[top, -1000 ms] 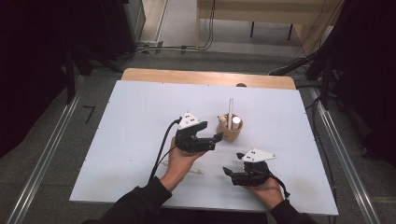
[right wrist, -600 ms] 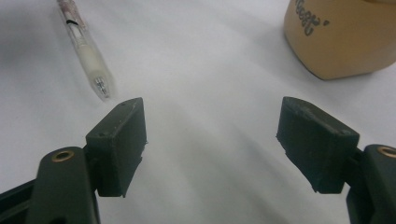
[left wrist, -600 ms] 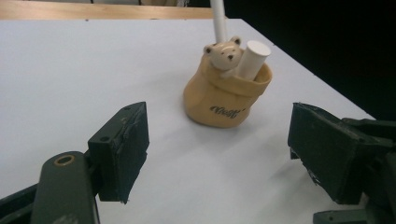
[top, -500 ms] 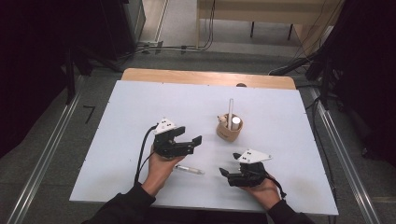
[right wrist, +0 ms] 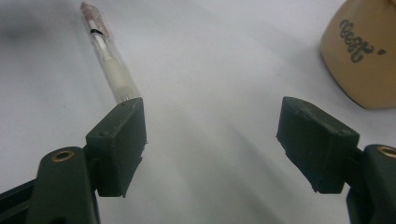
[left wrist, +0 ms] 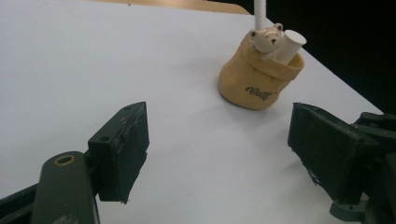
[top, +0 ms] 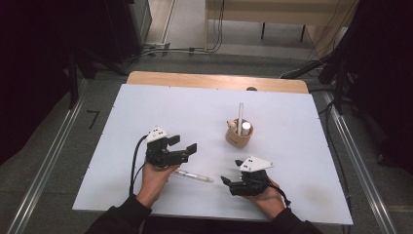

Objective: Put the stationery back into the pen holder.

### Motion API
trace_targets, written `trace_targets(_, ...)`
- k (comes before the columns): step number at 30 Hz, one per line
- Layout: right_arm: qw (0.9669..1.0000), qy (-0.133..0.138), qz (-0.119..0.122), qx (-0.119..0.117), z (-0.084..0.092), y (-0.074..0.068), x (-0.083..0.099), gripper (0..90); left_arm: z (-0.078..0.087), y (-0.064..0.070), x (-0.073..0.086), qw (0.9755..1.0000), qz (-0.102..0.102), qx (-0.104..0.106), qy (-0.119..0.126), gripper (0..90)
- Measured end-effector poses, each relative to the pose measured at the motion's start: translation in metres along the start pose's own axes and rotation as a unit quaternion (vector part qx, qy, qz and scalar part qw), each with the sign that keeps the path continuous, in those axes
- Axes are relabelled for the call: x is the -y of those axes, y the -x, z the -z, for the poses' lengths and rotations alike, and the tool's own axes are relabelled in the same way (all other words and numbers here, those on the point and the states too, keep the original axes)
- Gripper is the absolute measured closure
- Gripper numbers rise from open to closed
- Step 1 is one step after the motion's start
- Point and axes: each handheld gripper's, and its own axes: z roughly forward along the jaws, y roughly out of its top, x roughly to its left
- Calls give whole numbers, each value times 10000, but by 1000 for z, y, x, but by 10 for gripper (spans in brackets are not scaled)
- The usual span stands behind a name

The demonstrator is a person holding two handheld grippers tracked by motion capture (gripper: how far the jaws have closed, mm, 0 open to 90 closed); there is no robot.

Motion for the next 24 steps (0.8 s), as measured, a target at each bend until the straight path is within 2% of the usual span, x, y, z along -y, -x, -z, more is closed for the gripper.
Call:
trace_targets(8,9999,-73,122,-63,-13,-12,-7,223,5,-13,4,9996,-45,-265,-68,203)
trace_targets(11,9996,-73,230,-114,-18,-17,-11,224,7,-17,5,9995,7,-319,-57,203)
trace_targets(24,9989,-64,373,-279,-33,-32,-26,230,6,-25,6,9991,66,-421,-85,203)
